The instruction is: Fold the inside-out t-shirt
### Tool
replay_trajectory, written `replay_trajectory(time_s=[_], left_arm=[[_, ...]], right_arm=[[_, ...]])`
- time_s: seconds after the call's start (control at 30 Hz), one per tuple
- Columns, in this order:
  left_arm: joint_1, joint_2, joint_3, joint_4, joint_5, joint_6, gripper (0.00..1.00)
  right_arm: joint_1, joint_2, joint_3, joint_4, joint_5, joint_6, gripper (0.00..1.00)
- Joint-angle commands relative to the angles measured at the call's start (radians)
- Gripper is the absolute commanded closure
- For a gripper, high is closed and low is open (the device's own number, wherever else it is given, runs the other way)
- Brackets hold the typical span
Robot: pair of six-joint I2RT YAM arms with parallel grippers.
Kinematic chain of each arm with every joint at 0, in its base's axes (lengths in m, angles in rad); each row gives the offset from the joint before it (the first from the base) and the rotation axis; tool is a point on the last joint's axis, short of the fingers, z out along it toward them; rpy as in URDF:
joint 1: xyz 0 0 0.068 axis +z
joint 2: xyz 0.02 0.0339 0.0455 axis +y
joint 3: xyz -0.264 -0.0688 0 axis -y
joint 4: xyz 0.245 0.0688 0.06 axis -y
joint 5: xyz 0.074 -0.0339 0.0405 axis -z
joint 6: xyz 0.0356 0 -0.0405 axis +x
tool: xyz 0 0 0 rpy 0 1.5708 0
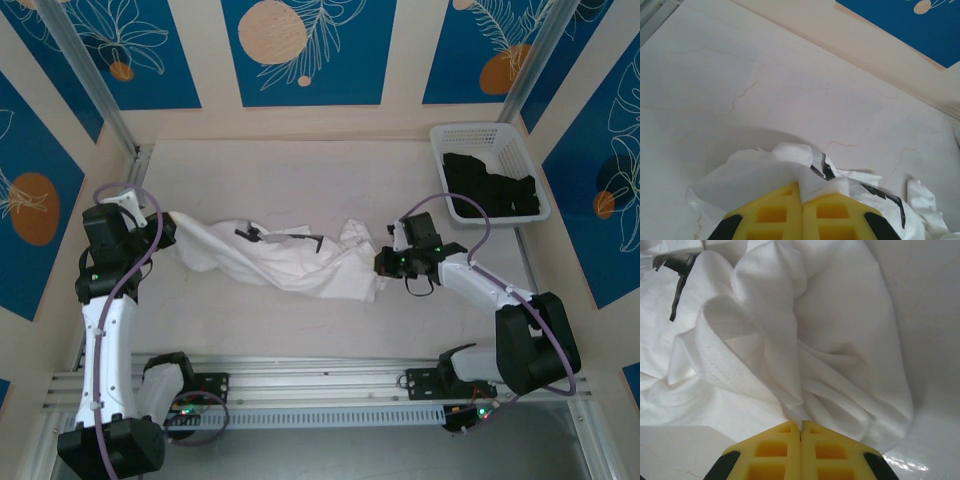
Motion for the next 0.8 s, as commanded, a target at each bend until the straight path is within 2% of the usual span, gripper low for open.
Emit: replay_trajectory(time_s=[0.0, 0.17, 0.5, 0.6, 0.77], left_arm=[[0.017, -0.015, -0.005, 0.03, 0.021, -0.007, 1.0], [0.017, -0.017, -0.006, 0.029, 0.021, -0.006, 1.0], [0.016, -0.016, -0.006, 0.03, 0.023, -0.005, 1.0], [0.016, -0.016, -0.008, 0.03, 0.023, -0.006, 1.0], [0.015, -0.016, -0.008, 0.03, 0.022, -0.006, 1.0]], right_arm=[[-0.026, -0.038, -0.029, 0.024, -0.057, -0.015, 1.0], [-0.057, -0.038, -0.041, 0.041, -0.121, -0.023, 1.0], [-0.085, -0.038, -0.045, 0.088, -0.187, -0.038, 0.7], [-0.088, -0.031, -0.04, 0.097, -0.194, -0.044, 0.67], [-0.088, -0.013, -0.035, 0.106, -0.203, -0.046, 0.67]])
